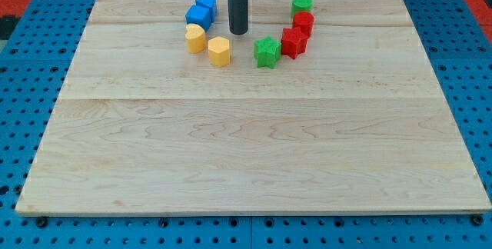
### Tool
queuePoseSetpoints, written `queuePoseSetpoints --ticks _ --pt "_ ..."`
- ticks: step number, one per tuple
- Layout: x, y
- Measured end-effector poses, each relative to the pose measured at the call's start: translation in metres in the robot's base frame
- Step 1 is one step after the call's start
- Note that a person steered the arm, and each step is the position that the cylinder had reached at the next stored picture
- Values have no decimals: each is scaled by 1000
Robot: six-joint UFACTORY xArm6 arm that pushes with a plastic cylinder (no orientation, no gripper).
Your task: Move the green star to the bottom of red star
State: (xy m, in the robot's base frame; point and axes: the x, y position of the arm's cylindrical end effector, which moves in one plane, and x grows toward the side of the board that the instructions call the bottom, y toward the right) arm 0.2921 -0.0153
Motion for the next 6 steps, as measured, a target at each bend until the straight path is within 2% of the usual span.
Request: queuePoseSetpoints --ticks 4,6 --pt "-8 0" --pt "27 16"
